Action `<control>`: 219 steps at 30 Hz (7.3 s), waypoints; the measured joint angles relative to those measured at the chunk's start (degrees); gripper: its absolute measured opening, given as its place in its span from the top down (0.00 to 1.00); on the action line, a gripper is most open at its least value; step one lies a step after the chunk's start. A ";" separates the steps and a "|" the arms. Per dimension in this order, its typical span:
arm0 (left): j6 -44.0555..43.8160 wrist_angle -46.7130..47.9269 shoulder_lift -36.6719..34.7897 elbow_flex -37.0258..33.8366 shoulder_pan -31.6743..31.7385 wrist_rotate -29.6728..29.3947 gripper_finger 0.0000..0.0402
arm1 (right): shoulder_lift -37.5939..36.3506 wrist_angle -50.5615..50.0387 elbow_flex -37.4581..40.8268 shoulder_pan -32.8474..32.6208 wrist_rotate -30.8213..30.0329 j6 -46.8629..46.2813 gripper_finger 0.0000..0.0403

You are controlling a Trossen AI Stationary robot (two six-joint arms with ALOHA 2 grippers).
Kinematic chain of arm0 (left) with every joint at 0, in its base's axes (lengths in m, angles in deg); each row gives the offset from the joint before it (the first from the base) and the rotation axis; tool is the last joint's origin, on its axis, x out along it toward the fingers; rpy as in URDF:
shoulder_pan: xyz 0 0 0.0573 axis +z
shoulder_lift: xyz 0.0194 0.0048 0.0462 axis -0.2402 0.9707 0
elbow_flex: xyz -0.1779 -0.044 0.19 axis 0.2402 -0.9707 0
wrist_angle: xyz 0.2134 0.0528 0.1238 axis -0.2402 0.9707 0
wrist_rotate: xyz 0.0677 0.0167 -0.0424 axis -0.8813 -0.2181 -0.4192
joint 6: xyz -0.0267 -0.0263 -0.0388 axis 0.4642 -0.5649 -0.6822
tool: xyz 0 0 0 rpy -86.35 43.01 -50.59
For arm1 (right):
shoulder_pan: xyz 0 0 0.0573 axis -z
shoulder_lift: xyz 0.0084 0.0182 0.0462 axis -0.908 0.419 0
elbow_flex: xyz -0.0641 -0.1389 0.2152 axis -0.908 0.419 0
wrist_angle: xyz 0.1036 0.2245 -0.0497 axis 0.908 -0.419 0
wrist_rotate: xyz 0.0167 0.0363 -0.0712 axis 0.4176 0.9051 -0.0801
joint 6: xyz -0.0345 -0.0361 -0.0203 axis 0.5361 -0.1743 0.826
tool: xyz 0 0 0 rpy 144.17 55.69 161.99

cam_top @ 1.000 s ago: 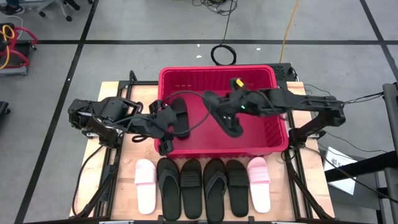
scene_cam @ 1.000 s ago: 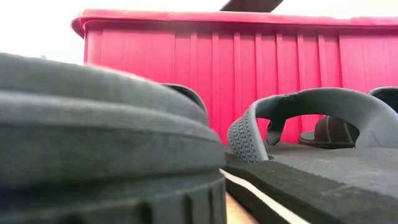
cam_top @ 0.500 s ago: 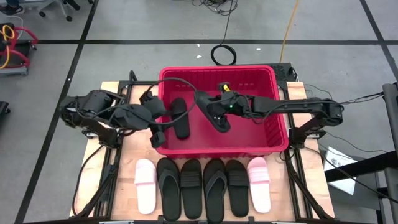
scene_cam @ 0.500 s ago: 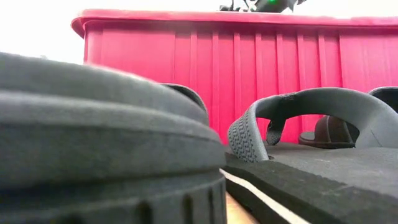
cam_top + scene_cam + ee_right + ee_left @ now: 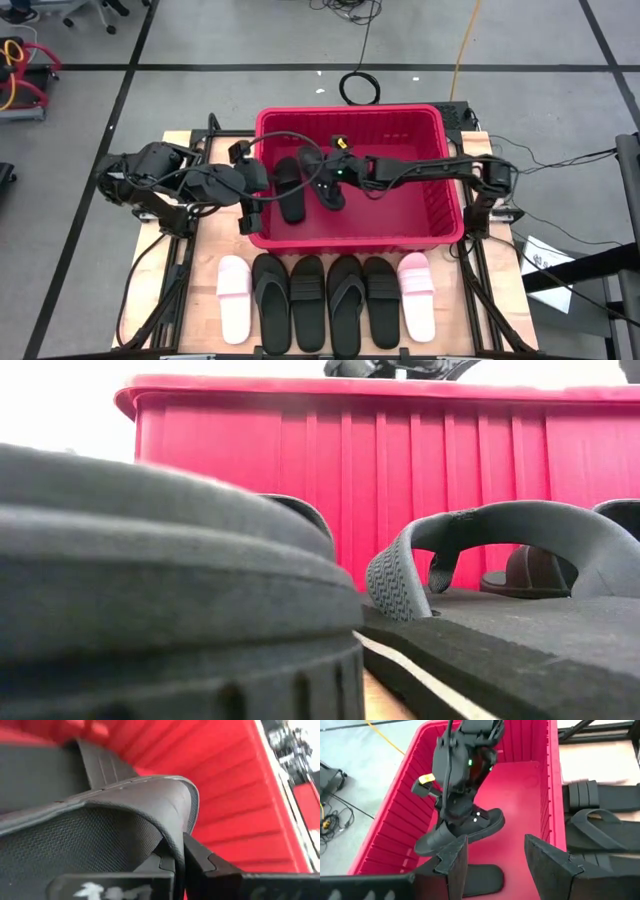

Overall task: Pick and place slides into bin
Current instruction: Put the black slide into the red bin, then put the pink slide into the red bin

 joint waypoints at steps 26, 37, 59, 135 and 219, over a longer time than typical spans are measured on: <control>-3.54 -0.65 0.00 -0.02 4.92 -0.26 0.52 | 11.98 4.03 -0.71 0.89 -7.47 -0.18 1.00; -3.65 -0.62 0.00 -0.02 5.20 1.11 0.52 | 11.89 5.42 -0.73 1.26 -4.79 -3.16 1.00; -3.70 -0.49 0.00 -0.04 5.20 2.77 0.52 | 14.46 9.80 -0.19 2.03 -3.33 -2.71 1.00; -3.55 -0.44 0.02 -0.04 5.09 5.79 0.52 | 14.14 9.50 -0.13 -2.93 -9.50 2.92 0.54; -3.56 2.92 0.00 -0.04 5.08 7.17 0.52 | -8.85 5.62 5.76 -3.84 -2.11 0.90 0.59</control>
